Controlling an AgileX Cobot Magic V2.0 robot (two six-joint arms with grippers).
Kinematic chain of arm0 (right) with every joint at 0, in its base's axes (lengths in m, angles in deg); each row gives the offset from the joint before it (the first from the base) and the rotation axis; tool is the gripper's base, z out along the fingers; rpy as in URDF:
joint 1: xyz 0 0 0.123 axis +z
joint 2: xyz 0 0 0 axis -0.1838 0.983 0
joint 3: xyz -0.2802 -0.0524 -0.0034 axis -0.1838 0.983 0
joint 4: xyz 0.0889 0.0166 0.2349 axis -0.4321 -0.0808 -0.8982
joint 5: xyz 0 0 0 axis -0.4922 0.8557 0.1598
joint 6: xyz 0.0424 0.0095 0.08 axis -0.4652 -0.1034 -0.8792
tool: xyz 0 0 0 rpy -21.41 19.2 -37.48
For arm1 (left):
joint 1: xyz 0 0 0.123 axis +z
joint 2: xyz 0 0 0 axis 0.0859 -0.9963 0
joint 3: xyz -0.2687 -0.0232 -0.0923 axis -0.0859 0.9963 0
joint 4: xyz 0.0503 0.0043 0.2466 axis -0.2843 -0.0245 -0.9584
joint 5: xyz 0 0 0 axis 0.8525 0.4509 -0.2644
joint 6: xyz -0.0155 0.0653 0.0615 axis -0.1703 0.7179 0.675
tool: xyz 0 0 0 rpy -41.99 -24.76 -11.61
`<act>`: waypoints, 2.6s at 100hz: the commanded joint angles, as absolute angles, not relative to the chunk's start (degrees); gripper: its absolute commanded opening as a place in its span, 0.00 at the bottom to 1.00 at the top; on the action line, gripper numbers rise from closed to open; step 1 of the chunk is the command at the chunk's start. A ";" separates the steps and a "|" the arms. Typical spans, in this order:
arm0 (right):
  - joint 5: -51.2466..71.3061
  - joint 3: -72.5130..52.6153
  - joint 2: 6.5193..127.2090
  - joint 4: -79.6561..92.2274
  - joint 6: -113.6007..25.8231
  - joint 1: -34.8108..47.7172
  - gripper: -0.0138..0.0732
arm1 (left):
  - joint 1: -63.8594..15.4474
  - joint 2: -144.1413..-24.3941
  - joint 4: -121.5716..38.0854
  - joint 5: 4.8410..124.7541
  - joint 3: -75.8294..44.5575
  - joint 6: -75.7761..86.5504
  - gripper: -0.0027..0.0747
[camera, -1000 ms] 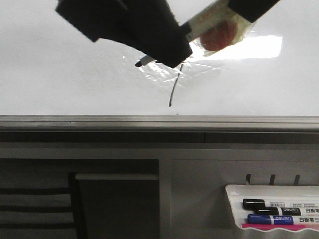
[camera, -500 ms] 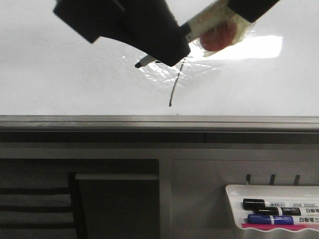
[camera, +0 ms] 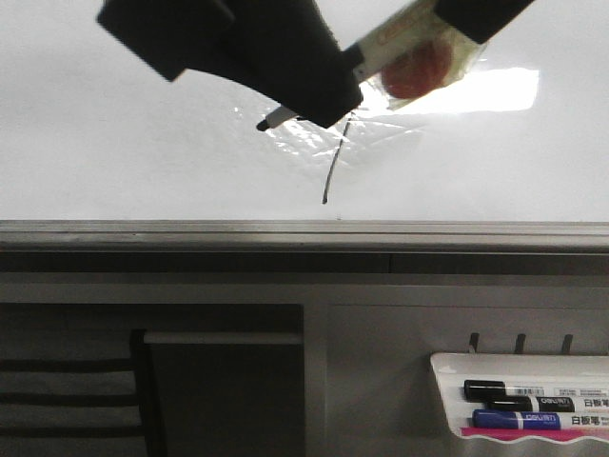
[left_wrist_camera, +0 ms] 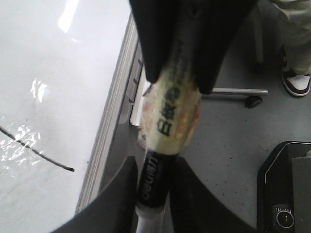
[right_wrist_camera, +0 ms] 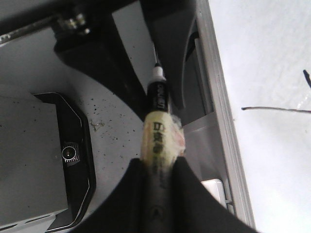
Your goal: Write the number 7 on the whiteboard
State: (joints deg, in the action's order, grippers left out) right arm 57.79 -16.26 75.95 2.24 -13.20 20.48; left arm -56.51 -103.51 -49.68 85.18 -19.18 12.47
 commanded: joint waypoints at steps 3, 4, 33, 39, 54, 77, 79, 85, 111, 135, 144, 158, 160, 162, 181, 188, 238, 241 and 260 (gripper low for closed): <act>55.04 -18.19 74.57 -0.24 -12.91 20.57 0.11 | -57.04 -102.17 -48.17 83.19 -21.04 11.89 0.17; 55.04 -18.19 74.57 -0.24 -12.91 20.57 0.11 | -57.04 -102.17 -48.17 83.19 -21.04 11.89 0.17; 55.45 -18.19 74.57 -0.24 -12.91 20.57 0.11 | -57.04 -102.17 -48.17 83.29 -21.04 11.89 0.23; 55.54 -18.19 74.57 -0.24 -12.91 20.57 0.11 | -57.04 -102.17 -48.17 83.29 -21.04 11.89 0.28; 55.58 -18.19 74.57 -0.24 -12.91 20.57 0.11 | -57.04 -102.17 -48.17 83.08 -21.04 11.89 0.30; 56.18 -18.19 74.57 -0.24 -12.91 20.57 0.11 | -57.04 -102.17 -48.17 83.08 -21.04 11.89 0.25; 56.27 -18.19 74.57 -0.24 -12.91 20.57 0.11 | -57.04 -102.17 -48.17 83.08 -21.04 11.89 0.23; 56.27 -18.19 74.57 -0.34 -12.91 20.57 0.11 | -57.04 -102.17 -48.17 83.04 -21.04 11.89 0.16; 56.92 -18.19 74.57 -0.32 -12.91 20.57 0.11 | -57.04 -102.17 -48.17 82.56 -21.04 11.89 0.01; 56.12 -18.19 74.57 -0.06 -12.91 20.57 0.18 | -57.04 -102.17 -48.17 82.66 -21.04 11.89 0.01; 56.38 -18.19 74.57 0.32 -12.91 20.57 0.37 | -57.04 -102.17 -48.27 82.66 -21.04 11.89 0.01; 57.60 -19.23 74.32 3.14 -15.68 20.43 0.56 | -56.92 -101.48 -52.31 83.91 -21.04 10.58 0.01; 58.05 -19.47 73.96 3.73 -17.34 20.11 0.57 | -56.79 -101.20 -53.83 84.17 -21.04 9.28 0.01; 58.38 -19.89 73.83 4.54 -18.37 19.92 0.57 | -56.56 -100.94 -54.94 84.61 -21.10 7.53 0.01; 59.94 -20.29 67.74 12.84 -32.37 16.50 0.57 | -51.34 -96.29 -73.19 90.07 -21.10 -16.13 0.01; 60.31 -20.29 65.37 14.97 -34.96 15.36 0.57 | -47.70 -95.10 -79.23 93.28 -20.95 -26.42 0.01; 59.03 -12.16 58.55 15.61 -36.35 14.68 0.57 | -21.96 -96.93 -80.98 72.30 -8.78 -48.80 0.01; 58.91 -11.94 58.55 15.61 -36.35 14.68 0.57 | -21.46 -97.43 -80.52 72.04 -8.78 -48.80 0.01; 58.49 -11.40 58.55 15.61 -36.44 14.68 0.57 | -20.55 -100.83 -78.23 71.47 -8.78 -48.80 0.01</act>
